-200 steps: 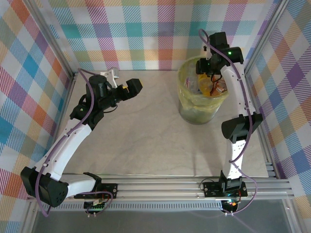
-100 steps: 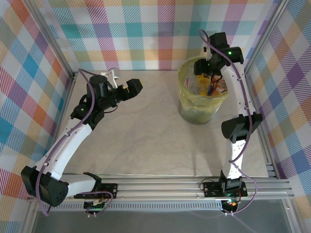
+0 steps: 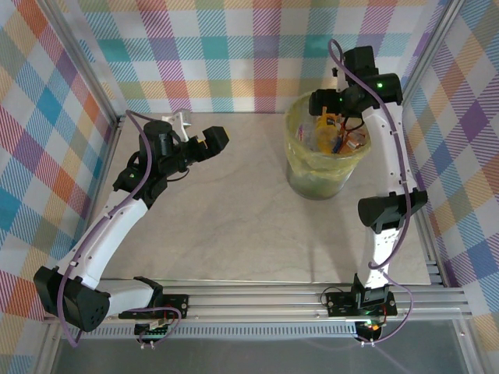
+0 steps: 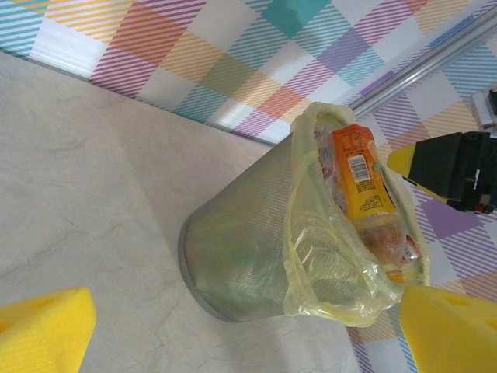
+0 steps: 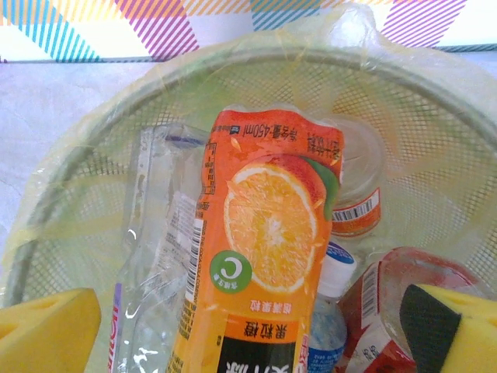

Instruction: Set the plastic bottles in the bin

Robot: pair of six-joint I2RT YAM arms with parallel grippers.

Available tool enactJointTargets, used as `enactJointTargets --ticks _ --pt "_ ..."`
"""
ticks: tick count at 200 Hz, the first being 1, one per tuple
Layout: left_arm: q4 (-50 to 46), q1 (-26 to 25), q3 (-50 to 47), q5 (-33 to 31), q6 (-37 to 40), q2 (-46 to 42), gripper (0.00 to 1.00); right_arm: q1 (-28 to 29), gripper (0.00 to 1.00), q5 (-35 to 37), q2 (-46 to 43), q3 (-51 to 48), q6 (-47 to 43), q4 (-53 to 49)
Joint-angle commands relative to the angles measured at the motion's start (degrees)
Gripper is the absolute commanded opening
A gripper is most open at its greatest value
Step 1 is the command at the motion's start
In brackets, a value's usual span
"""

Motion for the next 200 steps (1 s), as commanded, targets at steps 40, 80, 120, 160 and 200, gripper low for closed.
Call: enactJointTargets --ticks 40,80,120,160,200 --pt "-1.72 -0.48 -1.18 -3.85 1.83 -2.46 1.0 -0.35 1.0 5.46 -7.69 -3.02 4.25 -2.9" --pt "-4.28 -0.48 -2.95 -8.47 4.3 -5.55 1.0 -0.35 1.0 6.11 -22.62 -24.24 6.93 6.02" --pt "-6.48 -0.39 -4.12 -12.15 6.12 -8.0 1.0 -0.35 1.0 7.72 -38.28 -42.83 10.95 11.08" --pt "-6.37 -0.39 -7.67 -15.7 6.74 -11.37 1.0 -0.39 1.0 11.11 -56.84 -63.93 16.89 17.7" --pt "-5.98 -0.39 -12.12 -19.05 7.65 -15.06 1.0 -0.35 1.0 8.17 -76.36 -86.34 17.15 29.93"
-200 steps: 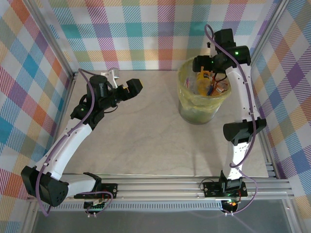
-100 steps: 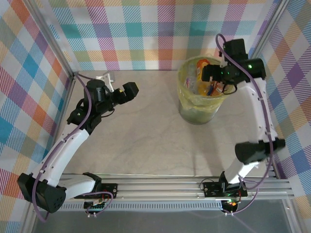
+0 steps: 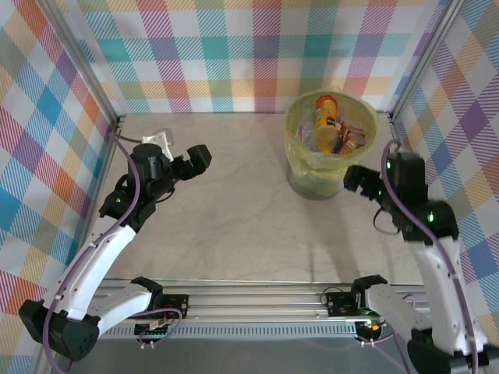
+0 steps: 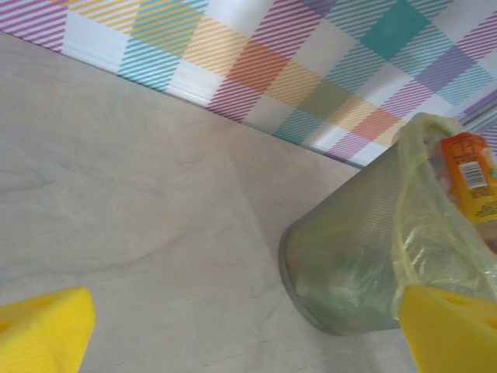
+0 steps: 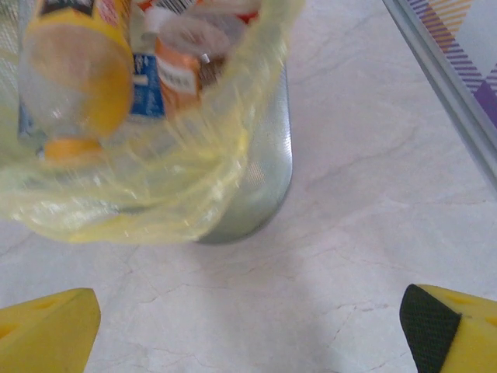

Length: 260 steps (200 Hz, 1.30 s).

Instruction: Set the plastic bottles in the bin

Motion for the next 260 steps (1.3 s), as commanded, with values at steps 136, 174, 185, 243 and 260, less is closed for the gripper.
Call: enactJointTargets --ticks 136,174,185,243,260 --pt "10.95 -0.13 -23.25 -21.48 7.66 -14.62 1.0 -0.32 1.0 10.18 -21.17 -41.17 5.77 22.4" --pt "16.19 1.66 -28.21 -24.23 10.24 -13.23 1.0 -0.32 1.0 11.46 -27.79 -49.03 1.09 32.45" --pt "17.94 2.51 -29.14 -24.52 11.21 -12.04 1.0 -0.32 1.0 10.86 -29.33 -50.63 -2.3 35.77" --pt "36.55 7.25 -36.67 -23.43 19.89 -6.37 1.0 -0.33 1.0 4.61 -26.96 -57.61 -21.27 54.04" --pt "40.58 8.58 -37.78 -22.86 22.06 -3.76 1.0 -0.32 1.0 3.87 -23.36 -58.84 -23.83 59.21"
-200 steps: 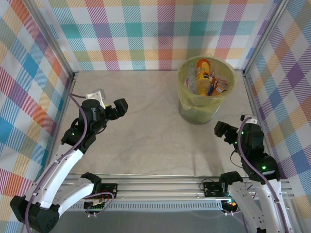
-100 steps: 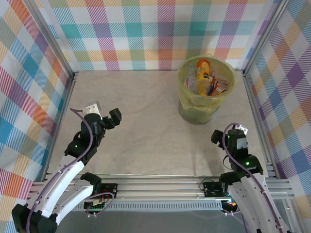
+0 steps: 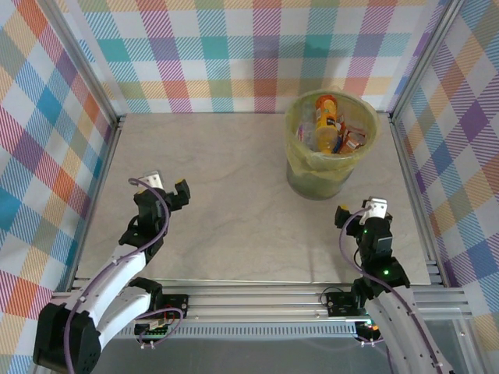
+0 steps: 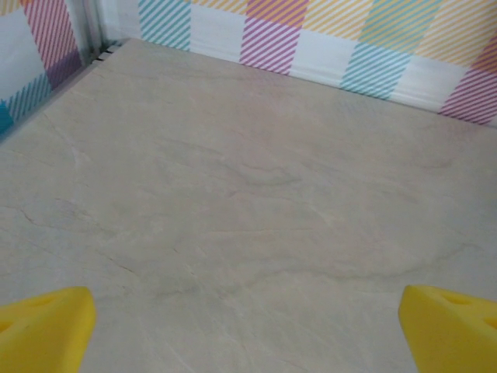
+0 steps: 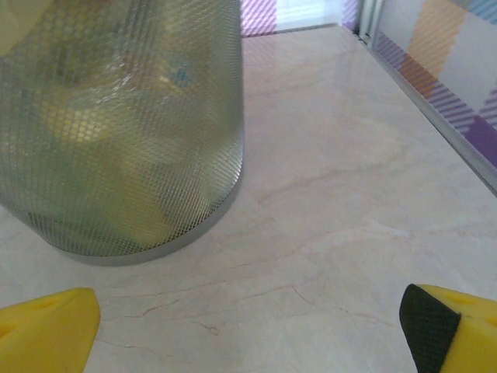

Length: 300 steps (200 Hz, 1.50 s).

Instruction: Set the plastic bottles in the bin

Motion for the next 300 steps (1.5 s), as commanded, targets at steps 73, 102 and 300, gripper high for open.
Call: enactJointTargets --ticks 73,102,300 --pt "28.28 3.63 -3.13 5.51 16.55 18.26 1.0 -2.99 1.0 -8.44 23.77 -2.85 -10.85 33.52" --pt "31.33 4.68 -3.56 7.91 16.88 21.45 1.0 -6.83 1.0 -13.5 30.16 -1.91 -8.45 38.07" --pt "36.76 11.44 -0.15 19.17 13.55 38.74 1.0 -12.1 1.0 -23.5 54.78 6.74 -7.06 52.47"
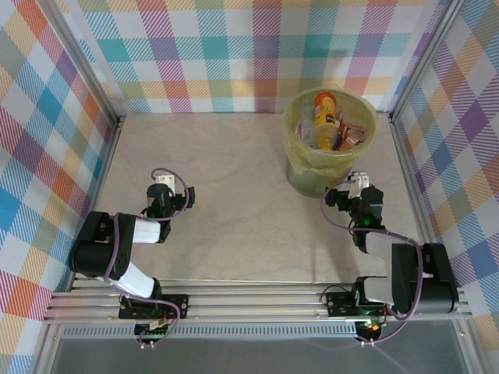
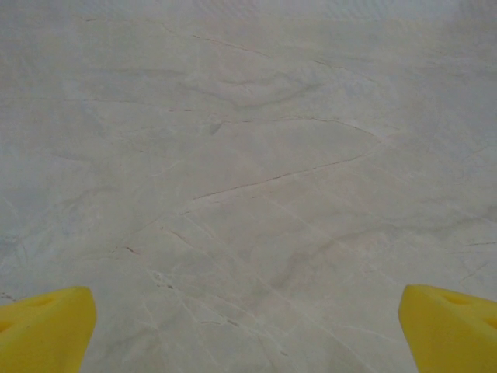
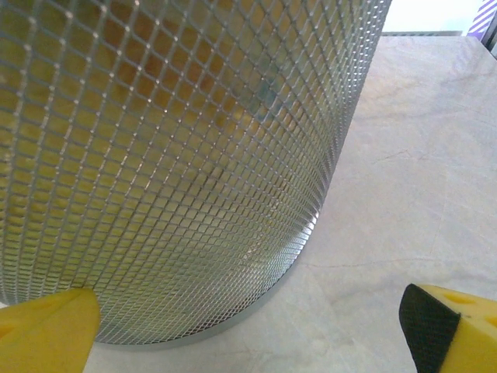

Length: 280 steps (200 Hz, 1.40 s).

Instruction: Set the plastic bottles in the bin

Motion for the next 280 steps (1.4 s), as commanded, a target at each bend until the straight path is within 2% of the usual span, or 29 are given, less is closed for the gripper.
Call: enactJointTargets --ticks 1,30,66,88,105,138,280 --pt "2.15 0.87 1.6 1.69 -0.6 0.38 1.0 -1.11 1.0 -2.66 1.18 2.52 1.79 2.27" --pt "1.82 1.08 1.78 1.65 -0.9 0.35 1.0 -1.5 1.0 -6.84 6.23 0.8 2.28 11.61" --pt "1.79 1.17 1.78 1.67 -1.01 0.36 1.0 -1.5 1.0 -7.69 14.2 -1.07 2.13 22.9" --pt "1.87 1.17 1.78 1.68 -1.0 0.35 1.0 -1.44 1.0 -5.46 13.6 -0.53 2.75 20.63" --pt "1.86 1.16 1.78 1.69 -1.0 0.38 1.0 -1.5 1.0 3.69 13.19 2.68 6.66 13.54" --pt "1.84 1.17 1.78 1.74 -0.98 0.27 1.0 0.15 1.0 6.25 13.89 5.17 5.43 10.1" --pt "1.87 1.17 1.8 1.67 -0.96 0.3 1.0 0.59 1.0 6.95 13.95 5.28 5.12 9.79"
